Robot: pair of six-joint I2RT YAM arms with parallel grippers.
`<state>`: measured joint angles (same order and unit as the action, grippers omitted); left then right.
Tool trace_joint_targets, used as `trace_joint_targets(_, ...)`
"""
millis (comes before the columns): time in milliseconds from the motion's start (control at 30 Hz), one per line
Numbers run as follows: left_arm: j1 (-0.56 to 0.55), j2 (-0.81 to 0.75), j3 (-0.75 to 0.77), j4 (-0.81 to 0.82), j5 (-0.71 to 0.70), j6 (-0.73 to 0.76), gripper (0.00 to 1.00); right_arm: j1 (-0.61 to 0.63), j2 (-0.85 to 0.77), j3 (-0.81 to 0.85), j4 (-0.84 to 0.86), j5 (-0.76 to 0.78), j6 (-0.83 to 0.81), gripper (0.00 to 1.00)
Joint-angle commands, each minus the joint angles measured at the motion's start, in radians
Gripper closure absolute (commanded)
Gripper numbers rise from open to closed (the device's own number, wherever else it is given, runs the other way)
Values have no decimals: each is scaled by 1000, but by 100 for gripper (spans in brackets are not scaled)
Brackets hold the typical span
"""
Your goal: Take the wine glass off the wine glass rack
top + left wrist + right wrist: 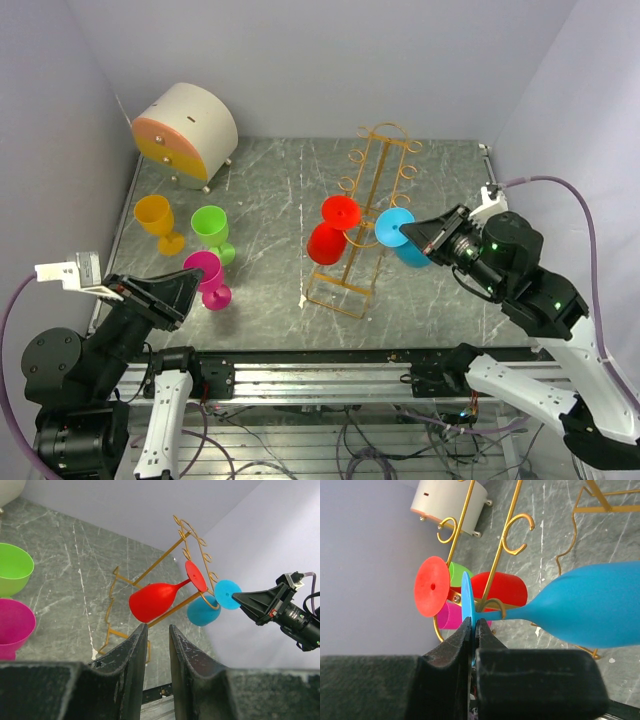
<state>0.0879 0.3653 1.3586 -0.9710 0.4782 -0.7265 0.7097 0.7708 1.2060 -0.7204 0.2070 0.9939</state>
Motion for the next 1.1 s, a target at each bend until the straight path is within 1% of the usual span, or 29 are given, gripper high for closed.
trace_joint_targets(0, -5, -6, 8, 16, 36, -2, 65, -1, -58, -7, 17, 64, 35, 100)
trace_joint_targets(300, -5, -12, 1, 23, 34, -15, 66, -1, -99, -65, 69, 40, 122, 100)
trace_joint_targets(400, -4, -15, 0, 23, 32, -17, 66, -1, -109, -91, 62, 44, 160, 100)
trace_joint_targets(633, -5, -16, 0, 12, 27, -8, 66, -1, -192, -165, 68, 86, 246, 100)
trace_joint_targets(800, -5, -23, -12, 14, 23, -12, 66, -1, -231, -166, 64, 131, 249, 100)
trace_joint_targets(1067, -4, -21, -18, 16, 23, -16, 64, 0, -243, -168, 51, 144, 262, 100)
